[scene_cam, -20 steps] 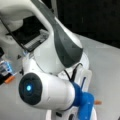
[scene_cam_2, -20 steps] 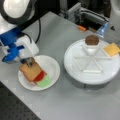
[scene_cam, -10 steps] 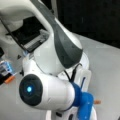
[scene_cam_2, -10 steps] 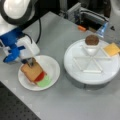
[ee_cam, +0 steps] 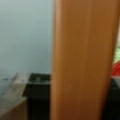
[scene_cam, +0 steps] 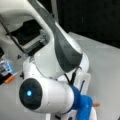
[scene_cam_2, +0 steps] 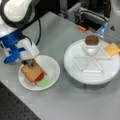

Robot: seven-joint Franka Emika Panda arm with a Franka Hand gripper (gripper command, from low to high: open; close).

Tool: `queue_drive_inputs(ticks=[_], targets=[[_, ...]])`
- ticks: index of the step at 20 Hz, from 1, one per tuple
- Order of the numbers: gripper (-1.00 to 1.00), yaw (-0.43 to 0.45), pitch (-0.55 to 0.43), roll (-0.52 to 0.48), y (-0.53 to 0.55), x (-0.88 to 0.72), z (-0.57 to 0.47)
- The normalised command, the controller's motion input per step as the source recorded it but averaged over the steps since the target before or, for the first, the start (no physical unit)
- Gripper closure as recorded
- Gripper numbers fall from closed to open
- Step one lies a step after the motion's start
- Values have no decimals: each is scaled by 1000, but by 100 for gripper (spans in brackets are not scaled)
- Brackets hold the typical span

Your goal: Ingredient selection for cheeseburger or sandwich

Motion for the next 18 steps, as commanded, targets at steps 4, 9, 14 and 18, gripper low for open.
queue_drive_inputs(ticks=[4,9,14,18], targets=[[100,-57,-96,167,-29,-78,-89],[100,-98,-67,95,-35,-148,-174],[100,-106,-85,60,-3,-187,-197],[100,-94,-115,85,8,-187,-162]])
